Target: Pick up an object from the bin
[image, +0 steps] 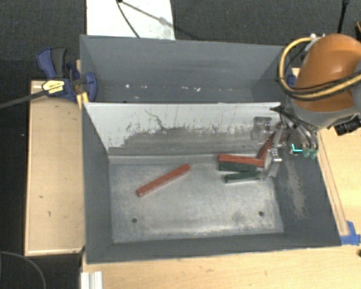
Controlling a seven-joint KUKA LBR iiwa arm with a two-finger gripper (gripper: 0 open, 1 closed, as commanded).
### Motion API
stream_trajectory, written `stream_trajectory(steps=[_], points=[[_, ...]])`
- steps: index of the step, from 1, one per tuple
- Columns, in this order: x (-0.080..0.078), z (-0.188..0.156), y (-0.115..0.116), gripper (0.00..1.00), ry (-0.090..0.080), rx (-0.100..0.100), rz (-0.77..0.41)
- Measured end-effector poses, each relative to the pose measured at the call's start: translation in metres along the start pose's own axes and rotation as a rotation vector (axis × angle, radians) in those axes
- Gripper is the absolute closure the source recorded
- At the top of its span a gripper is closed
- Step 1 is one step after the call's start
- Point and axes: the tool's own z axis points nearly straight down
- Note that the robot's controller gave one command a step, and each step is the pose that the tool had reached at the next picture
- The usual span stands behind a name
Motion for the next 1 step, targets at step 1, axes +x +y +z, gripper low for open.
stream_trajectory(steps=[1], points=[[0.0335,0.1327,-0.0357,0.0,-0.001,0.0,-0.217]])
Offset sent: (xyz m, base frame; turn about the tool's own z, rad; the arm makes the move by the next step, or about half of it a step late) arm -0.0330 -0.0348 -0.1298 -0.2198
